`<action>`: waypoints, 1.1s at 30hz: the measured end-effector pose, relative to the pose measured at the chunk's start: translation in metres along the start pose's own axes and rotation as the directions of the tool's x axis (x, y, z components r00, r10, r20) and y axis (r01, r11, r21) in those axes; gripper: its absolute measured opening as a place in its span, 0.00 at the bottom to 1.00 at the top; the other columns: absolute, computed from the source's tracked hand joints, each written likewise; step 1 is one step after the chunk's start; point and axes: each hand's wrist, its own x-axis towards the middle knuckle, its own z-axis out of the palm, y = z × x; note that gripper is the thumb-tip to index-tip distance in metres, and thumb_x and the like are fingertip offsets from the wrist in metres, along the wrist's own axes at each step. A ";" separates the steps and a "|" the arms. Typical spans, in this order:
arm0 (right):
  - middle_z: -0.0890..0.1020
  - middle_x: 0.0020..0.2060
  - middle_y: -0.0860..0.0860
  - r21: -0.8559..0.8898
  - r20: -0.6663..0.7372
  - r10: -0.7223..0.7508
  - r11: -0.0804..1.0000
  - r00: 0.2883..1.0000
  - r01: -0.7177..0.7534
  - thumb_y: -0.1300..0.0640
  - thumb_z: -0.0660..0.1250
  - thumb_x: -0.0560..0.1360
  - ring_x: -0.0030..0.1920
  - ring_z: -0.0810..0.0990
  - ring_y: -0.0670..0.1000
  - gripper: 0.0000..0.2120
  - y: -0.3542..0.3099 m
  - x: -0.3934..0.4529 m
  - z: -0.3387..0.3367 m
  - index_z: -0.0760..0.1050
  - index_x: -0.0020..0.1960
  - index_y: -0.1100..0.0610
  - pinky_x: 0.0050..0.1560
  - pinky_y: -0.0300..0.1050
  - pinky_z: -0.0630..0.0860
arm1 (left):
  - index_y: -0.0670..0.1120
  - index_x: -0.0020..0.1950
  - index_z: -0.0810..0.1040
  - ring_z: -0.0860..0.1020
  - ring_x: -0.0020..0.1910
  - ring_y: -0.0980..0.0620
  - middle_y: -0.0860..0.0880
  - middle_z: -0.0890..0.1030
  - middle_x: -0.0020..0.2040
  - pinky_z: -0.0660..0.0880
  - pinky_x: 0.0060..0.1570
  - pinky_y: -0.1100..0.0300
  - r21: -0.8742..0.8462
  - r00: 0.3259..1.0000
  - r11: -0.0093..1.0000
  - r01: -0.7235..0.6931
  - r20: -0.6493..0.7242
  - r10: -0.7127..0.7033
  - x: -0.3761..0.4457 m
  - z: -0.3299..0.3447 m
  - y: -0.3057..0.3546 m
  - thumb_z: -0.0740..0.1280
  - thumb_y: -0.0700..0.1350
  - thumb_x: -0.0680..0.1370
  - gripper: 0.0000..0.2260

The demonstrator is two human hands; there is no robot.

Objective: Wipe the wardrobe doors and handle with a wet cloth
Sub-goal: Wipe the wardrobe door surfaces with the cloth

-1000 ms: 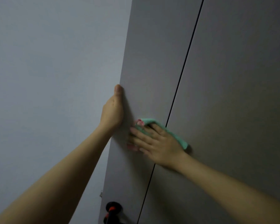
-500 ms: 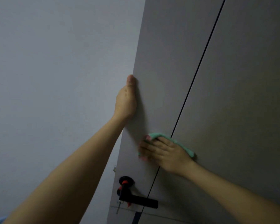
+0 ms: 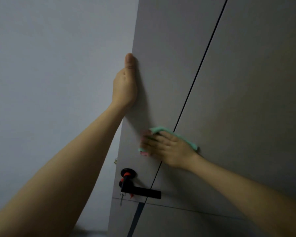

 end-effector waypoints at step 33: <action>0.64 0.73 0.48 -0.020 -0.207 0.446 0.888 0.871 -0.459 0.50 0.55 0.78 0.77 0.49 0.51 0.23 0.071 -0.018 -0.038 0.62 0.73 0.50 0.75 0.50 0.47 | 0.40 0.57 0.77 0.70 0.51 0.52 0.47 0.74 0.51 0.62 0.47 0.64 0.037 0.994 0.999 0.011 -0.108 -0.007 -0.007 0.003 0.004 0.42 0.56 0.84 0.28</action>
